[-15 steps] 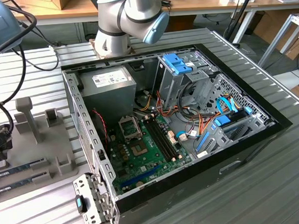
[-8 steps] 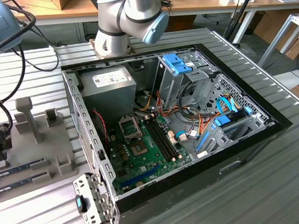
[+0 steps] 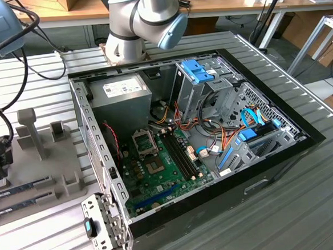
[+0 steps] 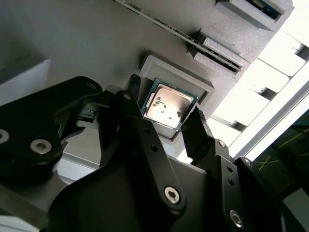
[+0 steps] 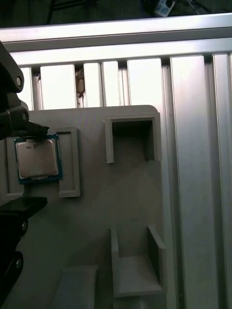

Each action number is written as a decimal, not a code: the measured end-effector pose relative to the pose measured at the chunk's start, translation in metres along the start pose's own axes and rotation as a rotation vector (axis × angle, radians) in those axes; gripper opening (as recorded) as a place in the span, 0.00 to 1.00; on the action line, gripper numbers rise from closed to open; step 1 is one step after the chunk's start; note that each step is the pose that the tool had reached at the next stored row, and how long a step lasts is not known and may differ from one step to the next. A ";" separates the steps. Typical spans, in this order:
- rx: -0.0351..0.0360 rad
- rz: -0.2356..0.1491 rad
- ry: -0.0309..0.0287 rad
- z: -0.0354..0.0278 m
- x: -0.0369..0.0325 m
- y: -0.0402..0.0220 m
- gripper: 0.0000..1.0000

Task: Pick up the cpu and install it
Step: 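Pick up the cpu and move it towards the insertion slot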

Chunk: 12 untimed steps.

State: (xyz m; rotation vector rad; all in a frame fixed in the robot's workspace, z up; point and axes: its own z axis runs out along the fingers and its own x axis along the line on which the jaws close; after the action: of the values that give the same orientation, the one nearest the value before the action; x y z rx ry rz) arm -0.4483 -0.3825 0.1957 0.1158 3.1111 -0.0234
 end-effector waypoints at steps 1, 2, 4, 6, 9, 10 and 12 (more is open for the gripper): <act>0.0002 0.000 -0.0001 0.0001 0.0001 0.0002 0.62; 0.0002 0.000 -0.0002 0.0001 0.0003 0.0005 0.62; 0.0001 -0.002 -0.0002 0.0002 0.0008 0.0015 0.62; 0.0001 -0.007 -0.0001 0.0003 0.0019 0.0026 0.62; -0.0006 -0.021 -0.0007 0.0009 0.0031 0.0029 0.62; -0.0007 -0.027 -0.0007 0.0010 0.0032 0.0029 0.62; -0.0011 -0.044 -0.0008 0.0014 0.0033 0.0029 0.62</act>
State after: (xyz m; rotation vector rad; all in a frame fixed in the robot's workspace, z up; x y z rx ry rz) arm -0.4513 -0.3794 0.1941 0.0471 3.1125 -0.0228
